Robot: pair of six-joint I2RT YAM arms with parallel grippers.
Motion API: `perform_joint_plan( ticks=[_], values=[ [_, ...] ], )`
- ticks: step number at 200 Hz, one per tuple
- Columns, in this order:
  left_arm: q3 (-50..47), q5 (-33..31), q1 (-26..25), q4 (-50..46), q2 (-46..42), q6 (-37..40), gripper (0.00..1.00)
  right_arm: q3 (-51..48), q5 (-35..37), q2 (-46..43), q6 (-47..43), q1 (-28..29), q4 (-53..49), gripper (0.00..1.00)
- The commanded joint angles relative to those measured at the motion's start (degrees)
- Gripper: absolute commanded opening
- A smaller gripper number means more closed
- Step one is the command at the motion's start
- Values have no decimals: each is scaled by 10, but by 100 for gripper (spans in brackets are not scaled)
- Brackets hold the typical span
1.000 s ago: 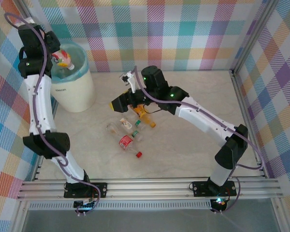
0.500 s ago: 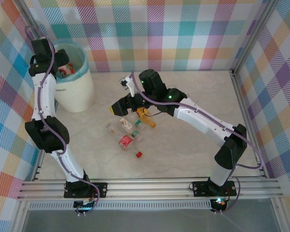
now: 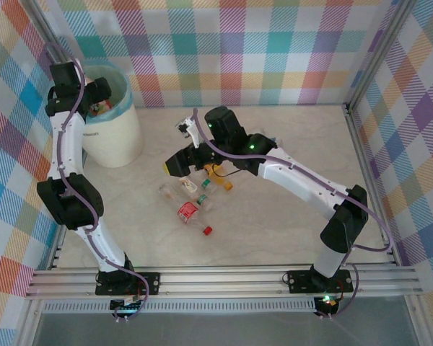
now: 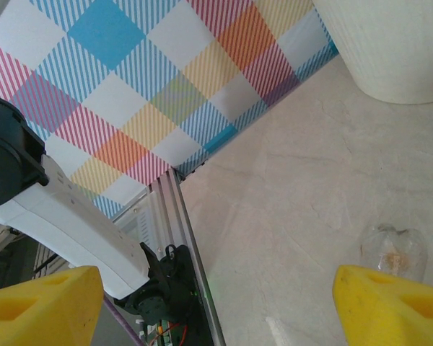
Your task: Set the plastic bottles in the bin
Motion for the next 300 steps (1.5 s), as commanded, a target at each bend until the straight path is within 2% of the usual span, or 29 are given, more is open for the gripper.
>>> perform_joint_plan(
  ticks=[1, 32, 76, 110, 130, 175, 220, 255, 300],
  values=[
    [39, -26, 6, -3, -32, -15, 75, -4, 2, -2, -3, 6, -7, 83],
    [72, 33, 7, -21, -20, -34, 74, -3, 2, 2, -1, 7, -4, 82],
    [83, 46, 8, -35, -24, -58, 73, 1, 11, -1, -5, 9, -19, 82],
    [78, 67, 4, -36, -53, -81, 71, 8, 46, -1, -27, 9, -55, 82],
    [69, 66, -12, -39, -80, -81, 71, 17, 91, 2, -51, 8, -95, 82],
    [11, 32, -86, -46, -160, -62, 71, 16, 189, 17, -86, -8, -168, 81],
    [-86, -5, -193, -37, -248, -40, 74, -31, 242, 30, -133, -44, -164, 82],
    [-204, 9, -264, -8, -319, -39, 74, -68, 234, 55, -157, -88, -144, 83],
    [-302, 73, -326, -34, -367, -47, 74, -71, 197, 104, -177, -114, -135, 83]
  ],
)
